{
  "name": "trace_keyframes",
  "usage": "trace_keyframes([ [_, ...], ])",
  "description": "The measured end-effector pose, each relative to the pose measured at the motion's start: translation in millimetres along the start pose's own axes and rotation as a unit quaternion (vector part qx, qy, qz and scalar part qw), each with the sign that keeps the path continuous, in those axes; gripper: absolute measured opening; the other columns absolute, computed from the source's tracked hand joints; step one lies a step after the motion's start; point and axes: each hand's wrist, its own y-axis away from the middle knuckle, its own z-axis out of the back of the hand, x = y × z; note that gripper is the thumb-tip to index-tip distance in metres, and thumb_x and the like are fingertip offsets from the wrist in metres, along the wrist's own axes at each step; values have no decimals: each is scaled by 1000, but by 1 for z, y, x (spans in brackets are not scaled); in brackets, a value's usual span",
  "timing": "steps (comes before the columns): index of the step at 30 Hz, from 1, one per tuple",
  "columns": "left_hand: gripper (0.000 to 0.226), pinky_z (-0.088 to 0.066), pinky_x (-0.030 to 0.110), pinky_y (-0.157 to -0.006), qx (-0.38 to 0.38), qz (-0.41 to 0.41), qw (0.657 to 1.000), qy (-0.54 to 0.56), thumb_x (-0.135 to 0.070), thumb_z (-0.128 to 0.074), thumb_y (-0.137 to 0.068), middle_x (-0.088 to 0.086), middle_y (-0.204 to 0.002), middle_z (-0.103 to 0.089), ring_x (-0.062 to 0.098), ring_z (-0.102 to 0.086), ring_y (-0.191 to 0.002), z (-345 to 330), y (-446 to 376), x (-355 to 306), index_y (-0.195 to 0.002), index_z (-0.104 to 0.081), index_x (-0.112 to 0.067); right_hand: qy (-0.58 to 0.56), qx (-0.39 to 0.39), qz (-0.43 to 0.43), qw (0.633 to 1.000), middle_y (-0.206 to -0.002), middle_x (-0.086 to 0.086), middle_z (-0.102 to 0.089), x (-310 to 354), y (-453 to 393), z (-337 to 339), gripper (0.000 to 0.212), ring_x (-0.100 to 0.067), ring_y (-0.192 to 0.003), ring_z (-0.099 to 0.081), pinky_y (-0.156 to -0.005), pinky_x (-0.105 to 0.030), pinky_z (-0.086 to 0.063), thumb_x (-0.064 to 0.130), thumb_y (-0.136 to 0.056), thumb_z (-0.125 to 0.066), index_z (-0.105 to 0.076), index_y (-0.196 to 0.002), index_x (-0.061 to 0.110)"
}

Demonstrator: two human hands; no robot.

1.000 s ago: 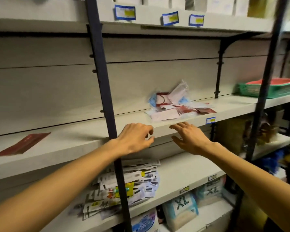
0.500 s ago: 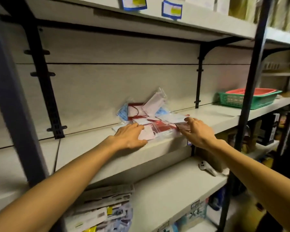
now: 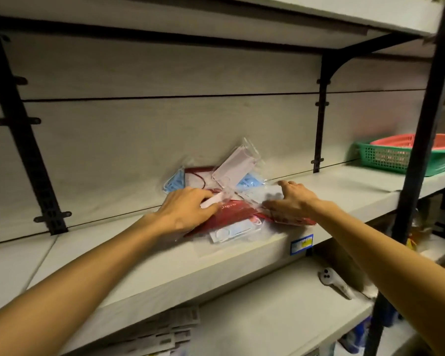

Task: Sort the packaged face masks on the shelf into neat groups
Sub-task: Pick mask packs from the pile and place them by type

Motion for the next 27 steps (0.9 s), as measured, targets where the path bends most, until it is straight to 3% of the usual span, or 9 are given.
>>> trace_keyframes([
  [2,37,-33,29,-51,-32,33,999,14,-71,-41,-89,-13,-58,-55,9,-55,-59,-1,-12,-2,-74,-61,-44,-3,26,15,1000,-144,-17,-52,-5,-18,0,91,-34,-120,-55,-99,-47,-49,74,-82,-59,-37,-149,16],
  [6,59,-48,31,-61,-42,135,987,76,-76,-37,-80,-6,-71,-70,15,-64,-67,-2,-36,-4,-85,-71,-28,-36,103,32,993,-144,-12,-54,-17,-47,-3,106,-30,-114,-59,-94,-42,-51,85,-71,-60,-35,-153,22],
  [9,49,-40,32,-63,-65,208,955,202,-67,-50,-85,-4,-62,-64,17,-52,-61,-7,-52,-7,-80,-73,-24,-36,122,68,990,-145,-8,-54,-25,-59,-10,108,-29,-118,-59,-99,-42,-49,90,-66,-57,-40,-150,25],
  [13,33,-42,33,-73,-86,325,845,415,-43,-61,-95,3,-69,-62,20,-55,-73,-6,-67,-14,-83,-71,-14,-10,62,125,990,-139,-5,-60,-32,-68,-14,103,-27,-117,-60,-95,-40,-51,94,-63,-53,-53,-141,26],
  [16,40,-50,21,-57,-58,377,741,553,-41,-44,-101,3,-56,-63,18,-61,-52,-1,-68,-25,-79,-60,-12,-21,28,166,986,-132,-3,-65,-37,-71,-16,89,-26,-112,-62,-93,-42,-52,86,-70,-57,-58,-135,25],
  [18,51,-49,22,-55,-41,403,681,610,-49,-32,-102,5,-57,-68,18,-65,-48,1,-65,-27,-82,-59,-11,-44,2,192,980,-124,-2,-69,-41,-73,-17,75,-25,-105,-65,-88,-40,-53,76,-77,-62,-62,-130,24],
  [21,86,-49,38,-74,-49,414,620,665,-78,-26,-92,19,-89,-78,33,-76,-73,5,-61,-23,-98,-72,-4,-89,-41,215,972,-100,2,-72,-44,-76,-19,43,-26,-89,-65,-70,-33,-48,60,-83,-68,-70,-108,25],
  [24,93,-51,45,-83,-70,420,618,661,-86,-38,-82,23,-104,-76,40,-75,-93,7,-53,-22,-92,-81,-4,-199,-62,205,956,-76,11,-61,-43,-79,-19,21,-21,-76,-59,-61,-29,-44,47,-90,-69,-66,-83,28],
  [27,43,-56,38,-77,-92,409,675,607,-52,-54,-93,12,-94,-78,30,-75,-88,13,-41,-20,-89,-80,-17,-403,-40,150,902,-93,-6,-71,-33,-82,-14,13,-21,-83,-66,-74,-34,-53,20,-91,-69,-72,-103,15],
])
